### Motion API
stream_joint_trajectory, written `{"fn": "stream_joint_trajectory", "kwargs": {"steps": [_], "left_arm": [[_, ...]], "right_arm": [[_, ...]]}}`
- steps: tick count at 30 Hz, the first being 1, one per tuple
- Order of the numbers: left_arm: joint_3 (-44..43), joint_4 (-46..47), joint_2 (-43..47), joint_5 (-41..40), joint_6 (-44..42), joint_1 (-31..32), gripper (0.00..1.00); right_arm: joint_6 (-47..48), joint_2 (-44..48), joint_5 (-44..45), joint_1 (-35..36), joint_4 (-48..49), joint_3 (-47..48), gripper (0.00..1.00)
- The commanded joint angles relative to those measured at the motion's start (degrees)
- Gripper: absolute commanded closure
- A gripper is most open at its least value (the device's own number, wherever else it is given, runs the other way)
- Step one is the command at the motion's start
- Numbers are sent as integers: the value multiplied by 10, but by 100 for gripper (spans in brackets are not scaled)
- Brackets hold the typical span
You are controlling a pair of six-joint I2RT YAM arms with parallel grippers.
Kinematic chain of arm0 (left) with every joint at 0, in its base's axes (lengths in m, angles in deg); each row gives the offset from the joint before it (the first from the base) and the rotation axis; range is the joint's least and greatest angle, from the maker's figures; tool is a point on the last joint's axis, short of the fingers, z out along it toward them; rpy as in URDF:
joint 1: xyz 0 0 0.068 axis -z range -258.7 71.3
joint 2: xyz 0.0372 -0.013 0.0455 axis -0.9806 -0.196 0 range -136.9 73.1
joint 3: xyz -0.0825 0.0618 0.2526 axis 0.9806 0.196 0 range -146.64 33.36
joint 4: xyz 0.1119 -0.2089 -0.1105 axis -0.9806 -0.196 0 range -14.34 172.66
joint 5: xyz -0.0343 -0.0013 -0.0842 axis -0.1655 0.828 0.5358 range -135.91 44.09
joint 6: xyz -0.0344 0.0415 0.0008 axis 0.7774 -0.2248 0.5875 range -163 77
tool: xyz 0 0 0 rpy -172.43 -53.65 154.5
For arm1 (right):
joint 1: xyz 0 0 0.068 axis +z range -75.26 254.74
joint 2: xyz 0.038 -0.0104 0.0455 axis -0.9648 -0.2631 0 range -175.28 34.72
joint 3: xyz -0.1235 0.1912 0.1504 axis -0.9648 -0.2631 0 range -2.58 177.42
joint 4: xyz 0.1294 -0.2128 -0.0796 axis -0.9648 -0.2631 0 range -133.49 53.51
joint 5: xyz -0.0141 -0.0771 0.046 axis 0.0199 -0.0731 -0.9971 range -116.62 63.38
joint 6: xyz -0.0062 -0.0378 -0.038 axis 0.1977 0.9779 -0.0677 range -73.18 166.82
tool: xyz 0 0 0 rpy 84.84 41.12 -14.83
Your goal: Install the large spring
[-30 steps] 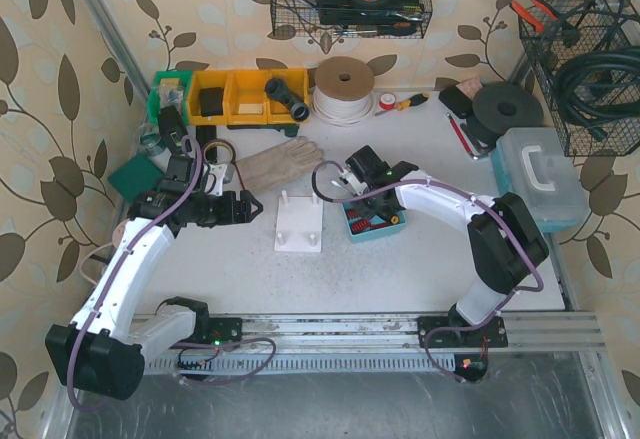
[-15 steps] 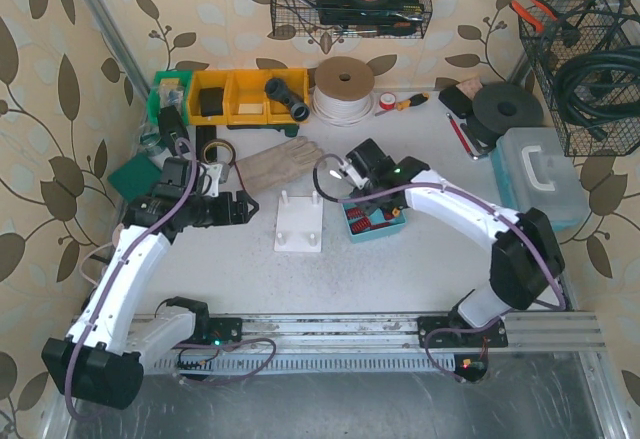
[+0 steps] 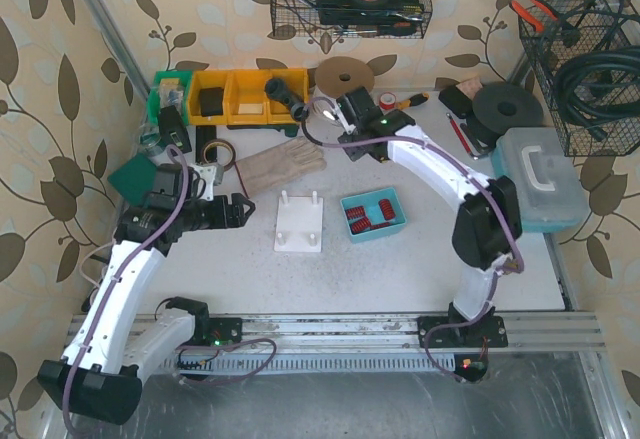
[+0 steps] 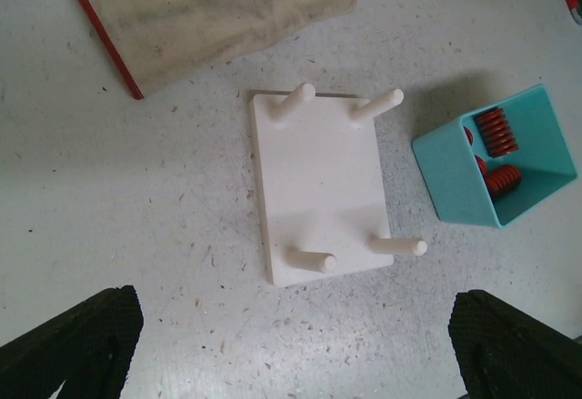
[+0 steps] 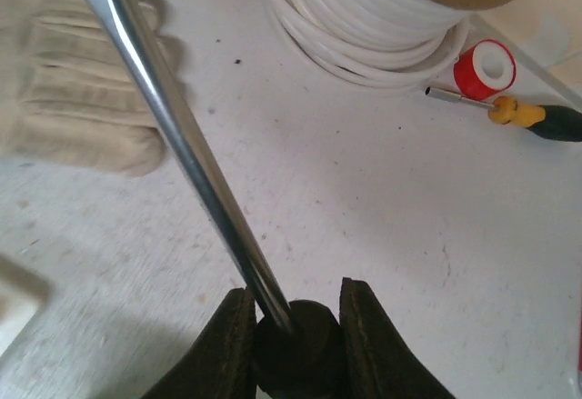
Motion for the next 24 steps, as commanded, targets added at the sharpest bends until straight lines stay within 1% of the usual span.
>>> {"fn": "stream_joint_trajectory", "kwargs": {"steps": [1,4,8,10,16,18,24], "left_arm": [[0,11,7,11,-4,5,5],[2,13,13,7,-3,5,5],[1,12,15,-1,-1,4,5],[0,10,9,-3,-2,3,5],[-2,9,-18,9,-2,2,5],[-3,9,-21,10,-2,2,5],[3,18,-15,25,-3,2,5]], "right_arm": [[-31,-71,8,-25,40,43,100],[-43,-137,10,-36,26,93,100],[-40,-188,10,-49,24,121,100],[-52,-210,-7,-61,17,135,100],[-92,-260,-22,-70,12,158,100],[-103,-274,-41,-75,10,163,100],[-120,-288,-76,-94,5,171,100]]}}
